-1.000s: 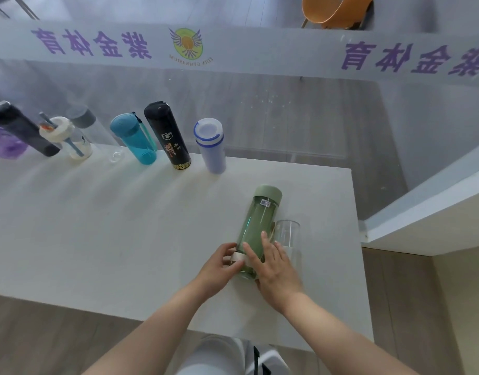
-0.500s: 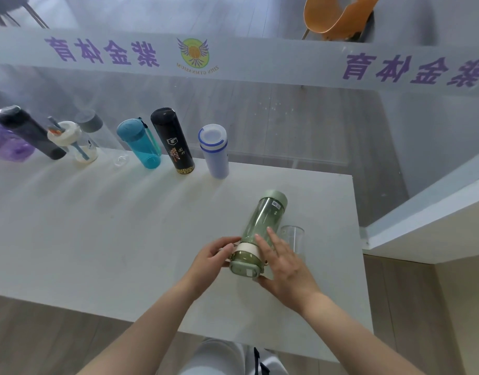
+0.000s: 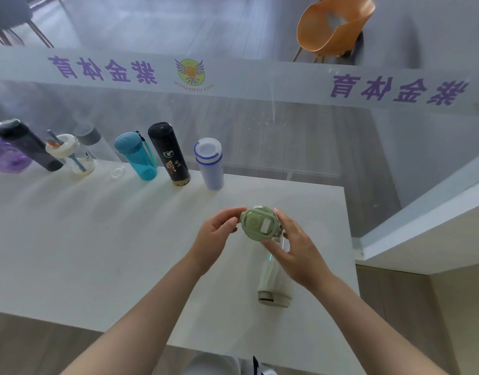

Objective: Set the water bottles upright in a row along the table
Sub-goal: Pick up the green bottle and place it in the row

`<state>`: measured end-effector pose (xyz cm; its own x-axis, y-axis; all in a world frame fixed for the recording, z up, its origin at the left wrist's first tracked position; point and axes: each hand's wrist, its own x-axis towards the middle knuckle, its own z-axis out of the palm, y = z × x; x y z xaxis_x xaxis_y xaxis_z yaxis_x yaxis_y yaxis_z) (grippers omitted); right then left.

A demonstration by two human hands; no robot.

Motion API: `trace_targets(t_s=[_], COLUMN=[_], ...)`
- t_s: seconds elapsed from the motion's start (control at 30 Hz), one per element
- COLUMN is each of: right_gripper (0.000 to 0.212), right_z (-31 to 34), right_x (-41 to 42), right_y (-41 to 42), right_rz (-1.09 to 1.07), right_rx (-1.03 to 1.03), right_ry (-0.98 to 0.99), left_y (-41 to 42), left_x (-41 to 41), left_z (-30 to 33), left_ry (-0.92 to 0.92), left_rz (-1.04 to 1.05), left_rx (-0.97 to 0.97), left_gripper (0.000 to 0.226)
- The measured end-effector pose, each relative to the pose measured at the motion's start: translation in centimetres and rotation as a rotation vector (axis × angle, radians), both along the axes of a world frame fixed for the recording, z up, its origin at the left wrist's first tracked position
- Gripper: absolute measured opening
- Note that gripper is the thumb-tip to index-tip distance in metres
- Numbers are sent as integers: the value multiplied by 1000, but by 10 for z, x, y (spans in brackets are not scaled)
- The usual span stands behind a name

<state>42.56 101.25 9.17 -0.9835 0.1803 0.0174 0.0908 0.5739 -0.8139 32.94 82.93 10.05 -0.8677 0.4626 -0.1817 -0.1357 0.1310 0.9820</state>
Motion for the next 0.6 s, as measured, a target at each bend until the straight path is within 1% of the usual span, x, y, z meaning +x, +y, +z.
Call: trace_targets(t_s=[0.13, 0.27, 0.33, 0.4, 0.47, 0.6], right_gripper=[57, 46, 50, 62, 71, 78], right_z=[4, 8, 8, 5, -1, -17], right_x=[-21, -40, -48, -54, -60, -71], right_y=[13, 28, 34, 37, 39, 39], right_rz=[-67, -105, -124, -141, -167, -215], right_rx=[-167, -248, -266, -285, -309, -292], right_ry=[-24, -48, -62, -82, -93, -128], left_y=[15, 31, 38, 46, 54, 63], left_x=[-15, -23, -26, -29, -33, -44], left_z=[3, 0, -4, -9, -14, -27], left_ry=[63, 76, 62, 42, 26, 25], left_rz=[-72, -87, -105, -142, -154, -136], left_rx=[-32, -47, -46, -38, -40, -167], left_gripper=[46, 59, 63, 67, 65, 63])
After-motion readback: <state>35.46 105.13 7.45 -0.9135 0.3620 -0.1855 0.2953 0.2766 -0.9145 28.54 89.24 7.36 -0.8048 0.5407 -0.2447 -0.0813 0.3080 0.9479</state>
